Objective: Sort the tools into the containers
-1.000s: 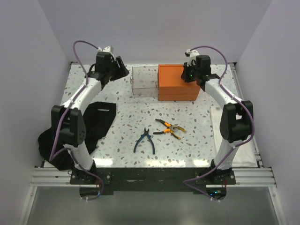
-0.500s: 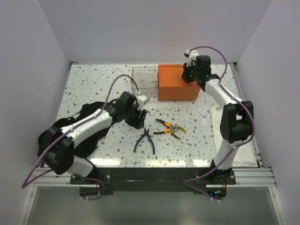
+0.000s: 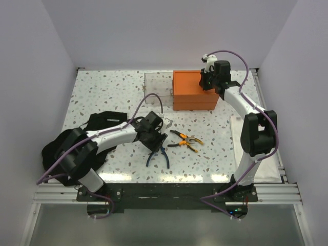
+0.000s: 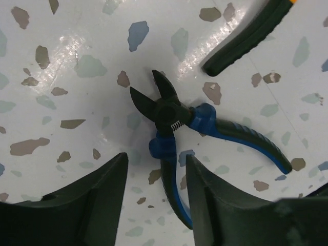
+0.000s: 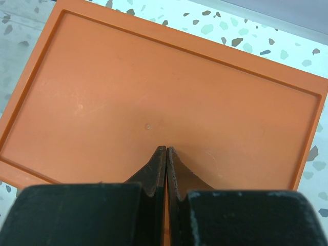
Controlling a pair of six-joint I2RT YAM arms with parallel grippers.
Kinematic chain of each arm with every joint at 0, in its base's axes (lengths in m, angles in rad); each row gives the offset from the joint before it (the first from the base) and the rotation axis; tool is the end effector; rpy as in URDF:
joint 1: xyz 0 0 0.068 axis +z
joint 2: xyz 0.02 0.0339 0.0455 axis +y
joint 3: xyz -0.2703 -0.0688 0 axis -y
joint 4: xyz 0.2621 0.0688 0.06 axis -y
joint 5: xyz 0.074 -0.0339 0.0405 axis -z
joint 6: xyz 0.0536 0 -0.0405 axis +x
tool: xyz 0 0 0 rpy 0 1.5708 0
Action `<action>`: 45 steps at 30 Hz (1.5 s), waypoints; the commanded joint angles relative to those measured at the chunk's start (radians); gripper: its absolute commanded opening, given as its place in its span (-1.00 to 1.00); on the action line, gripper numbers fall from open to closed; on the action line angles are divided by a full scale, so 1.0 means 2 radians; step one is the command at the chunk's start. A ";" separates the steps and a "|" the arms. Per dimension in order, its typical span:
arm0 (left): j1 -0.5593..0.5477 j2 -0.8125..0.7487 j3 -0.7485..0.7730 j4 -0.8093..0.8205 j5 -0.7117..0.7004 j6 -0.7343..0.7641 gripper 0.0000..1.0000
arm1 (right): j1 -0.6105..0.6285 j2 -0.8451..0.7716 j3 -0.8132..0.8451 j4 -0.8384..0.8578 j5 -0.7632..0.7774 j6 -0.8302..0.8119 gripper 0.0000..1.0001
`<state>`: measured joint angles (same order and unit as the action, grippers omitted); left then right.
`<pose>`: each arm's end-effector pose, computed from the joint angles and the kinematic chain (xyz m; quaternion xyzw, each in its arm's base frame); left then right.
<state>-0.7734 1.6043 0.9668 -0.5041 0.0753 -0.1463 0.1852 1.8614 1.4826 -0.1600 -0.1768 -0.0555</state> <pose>0.2322 -0.2323 0.1600 0.3088 0.9263 -0.1274 0.1744 0.4622 0.0962 0.2662 -0.1473 0.8549 0.1085 0.4855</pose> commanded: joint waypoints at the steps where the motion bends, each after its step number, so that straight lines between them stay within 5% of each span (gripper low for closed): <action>1: -0.001 0.039 0.027 0.004 -0.015 -0.002 -0.01 | -0.001 0.023 -0.022 -0.079 0.026 -0.004 -1.00; 10: 0.006 0.009 0.076 -0.039 0.047 0.068 -1.00 | -0.001 0.010 -0.030 -0.076 0.020 0.002 -1.00; 18: 0.103 -0.092 0.183 0.014 0.010 0.191 -1.00 | -0.002 0.001 -0.043 -0.064 0.019 0.009 -1.00; 24: 0.154 0.008 0.335 0.056 0.001 0.250 -1.00 | -0.002 -0.003 -0.070 -0.067 0.019 0.014 -1.00; 32: 0.157 0.169 0.523 0.049 -0.036 0.266 -1.00 | -0.002 0.001 -0.063 -0.068 0.022 0.018 -1.00; 45: 0.157 0.264 0.566 0.089 -0.041 0.310 -1.00 | -0.002 0.007 -0.072 -0.064 0.024 0.015 -1.00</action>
<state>-0.4595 2.1338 2.0239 -0.4255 -0.0265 0.4370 0.1829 1.8183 1.3998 -0.0921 -0.1707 -0.0292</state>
